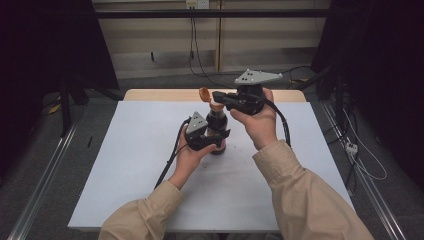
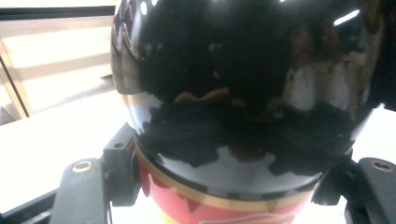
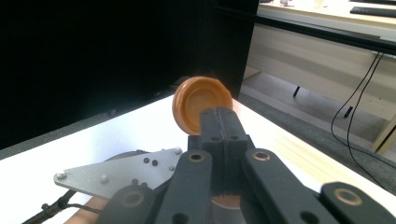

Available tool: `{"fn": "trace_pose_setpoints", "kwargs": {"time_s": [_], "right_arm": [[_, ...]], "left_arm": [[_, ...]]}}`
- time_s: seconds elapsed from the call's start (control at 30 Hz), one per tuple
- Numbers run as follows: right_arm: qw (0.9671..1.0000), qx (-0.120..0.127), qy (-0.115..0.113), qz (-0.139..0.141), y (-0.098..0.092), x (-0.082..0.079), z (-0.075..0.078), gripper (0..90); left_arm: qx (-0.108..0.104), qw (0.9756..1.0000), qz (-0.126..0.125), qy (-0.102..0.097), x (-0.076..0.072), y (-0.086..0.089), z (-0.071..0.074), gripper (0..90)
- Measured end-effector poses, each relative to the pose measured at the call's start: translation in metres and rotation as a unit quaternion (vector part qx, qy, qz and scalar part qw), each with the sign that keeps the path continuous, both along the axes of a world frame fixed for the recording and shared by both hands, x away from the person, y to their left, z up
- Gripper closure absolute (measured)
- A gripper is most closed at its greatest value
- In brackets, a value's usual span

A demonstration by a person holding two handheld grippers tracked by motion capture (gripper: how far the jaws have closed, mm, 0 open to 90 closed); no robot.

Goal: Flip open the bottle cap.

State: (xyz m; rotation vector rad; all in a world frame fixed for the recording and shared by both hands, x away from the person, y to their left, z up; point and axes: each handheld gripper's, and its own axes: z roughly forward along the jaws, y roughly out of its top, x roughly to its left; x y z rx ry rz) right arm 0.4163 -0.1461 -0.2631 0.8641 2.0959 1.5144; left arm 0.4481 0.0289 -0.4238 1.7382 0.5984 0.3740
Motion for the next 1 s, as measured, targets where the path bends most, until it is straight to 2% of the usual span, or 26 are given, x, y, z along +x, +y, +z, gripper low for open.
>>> {"fn": "trace_pose_setpoints", "kwargs": {"time_s": [0.2,0.27,0.37,0.43,0.53,0.63,0.73,0.8,0.83,0.93,1.0], "right_arm": [[0.9999,0.008,0.003,-0.005,-0.008,-0.003,0.000,87.7],[0.9997,0.012,0.008,-0.017,-0.013,-0.004,-0.003,79.0],[0.9996,0.013,0.012,-0.024,-0.019,-0.004,-0.007,73.9],[0.9993,0.016,0.012,-0.031,-0.022,-0.005,-0.008,66.3],[0.9990,0.014,0.012,-0.041,-0.026,-0.007,-0.010,56.4],[0.9987,0.019,0.014,-0.045,-0.030,-0.009,-0.013,47.3],[0.9981,0.021,0.012,-0.056,-0.032,-0.011,-0.016,34.1],[0.9978,0.021,0.016,-0.061,-0.033,-0.013,-0.019,28.4],[0.9977,0.021,0.014,-0.063,-0.033,-0.014,-0.020,26.3],[0.9975,0.026,0.017,-0.064,-0.036,-0.017,-0.024,22.2],[0.9972,0.027,0.021,-0.066,-0.038,-0.018,-0.028,20.9]], "left_arm": [[-0.013,0.9999,0.004,0.006,0.000,-0.001,0.000,28.7],[-0.015,0.9999,0.005,0.006,0.000,-0.001,-0.001,28.5],[-0.015,0.9998,0.006,0.006,0.000,-0.001,-0.001,28.1],[-0.016,0.9998,0.006,0.007,0.000,0.000,-0.001,27.4],[-0.016,0.9996,0.004,0.021,0.002,0.002,-0.002,24.5],[-0.009,0.9997,0.000,0.021,0.001,0.004,0.001,22.8],[-0.010,0.9996,0.000,0.024,-0.001,0.008,0.006,20.8],[-0.016,0.9993,0.002,0.035,-0.001,0.011,0.007,18.9],[-0.021,0.9988,0.001,0.044,-0.002,0.013,0.006,18.3],[-0.019,0.9986,0.001,0.049,-0.004,0.017,0.004,17.3],[-0.006,0.9984,-0.004,0.056,-0.005,0.020,0.005,14.6]]}}
